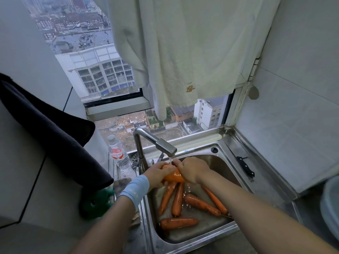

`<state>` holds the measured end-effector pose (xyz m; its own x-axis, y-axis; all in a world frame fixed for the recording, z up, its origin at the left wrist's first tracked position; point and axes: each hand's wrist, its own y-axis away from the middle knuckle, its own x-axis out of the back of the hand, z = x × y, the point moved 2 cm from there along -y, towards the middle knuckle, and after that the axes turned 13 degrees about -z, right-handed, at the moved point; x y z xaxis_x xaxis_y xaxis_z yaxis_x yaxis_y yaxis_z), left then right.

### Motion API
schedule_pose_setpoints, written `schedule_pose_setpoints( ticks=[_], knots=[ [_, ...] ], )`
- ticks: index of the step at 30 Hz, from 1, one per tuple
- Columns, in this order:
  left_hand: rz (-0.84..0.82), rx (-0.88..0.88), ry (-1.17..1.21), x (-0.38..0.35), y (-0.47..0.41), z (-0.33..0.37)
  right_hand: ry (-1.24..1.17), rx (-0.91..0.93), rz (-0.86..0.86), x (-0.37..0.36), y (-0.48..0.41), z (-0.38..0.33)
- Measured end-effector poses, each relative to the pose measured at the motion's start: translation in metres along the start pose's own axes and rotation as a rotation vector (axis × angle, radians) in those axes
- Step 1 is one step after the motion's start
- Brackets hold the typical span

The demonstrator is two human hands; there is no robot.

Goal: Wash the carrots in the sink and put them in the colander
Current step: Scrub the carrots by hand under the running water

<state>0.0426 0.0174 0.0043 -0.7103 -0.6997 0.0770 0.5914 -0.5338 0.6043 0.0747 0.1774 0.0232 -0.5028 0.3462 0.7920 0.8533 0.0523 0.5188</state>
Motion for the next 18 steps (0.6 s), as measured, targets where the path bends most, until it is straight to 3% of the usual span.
schedule_pose_setpoints(
  ticks=[3, 5, 7, 10, 13, 18],
  knots=[
    [0.139, 0.074, 0.009, 0.004, 0.0, -0.005, 0.031, -0.017, 0.26, -0.004, -0.008, 0.004],
    [0.207, 0.114, 0.186, 0.002, 0.002, -0.011, -0.039, -0.053, 0.435, -0.014, -0.009, 0.005],
    [0.227, 0.154, 0.416, -0.001, 0.002, -0.018, -0.282, -0.164, 0.487, -0.03, -0.017, 0.004],
    [0.18, 0.216, 0.546, -0.002, 0.004, -0.027, -1.081, -0.435, 0.208, -0.053, -0.033, -0.004],
    [0.125, 0.257, 0.511, -0.003, 0.009, -0.031, -1.607, -0.282, -0.171, -0.064, -0.025, -0.028],
    [0.034, 0.336, 0.251, 0.002, 0.013, -0.048, -1.48, -0.207, -0.254, -0.067, -0.023, -0.029]
  ],
)
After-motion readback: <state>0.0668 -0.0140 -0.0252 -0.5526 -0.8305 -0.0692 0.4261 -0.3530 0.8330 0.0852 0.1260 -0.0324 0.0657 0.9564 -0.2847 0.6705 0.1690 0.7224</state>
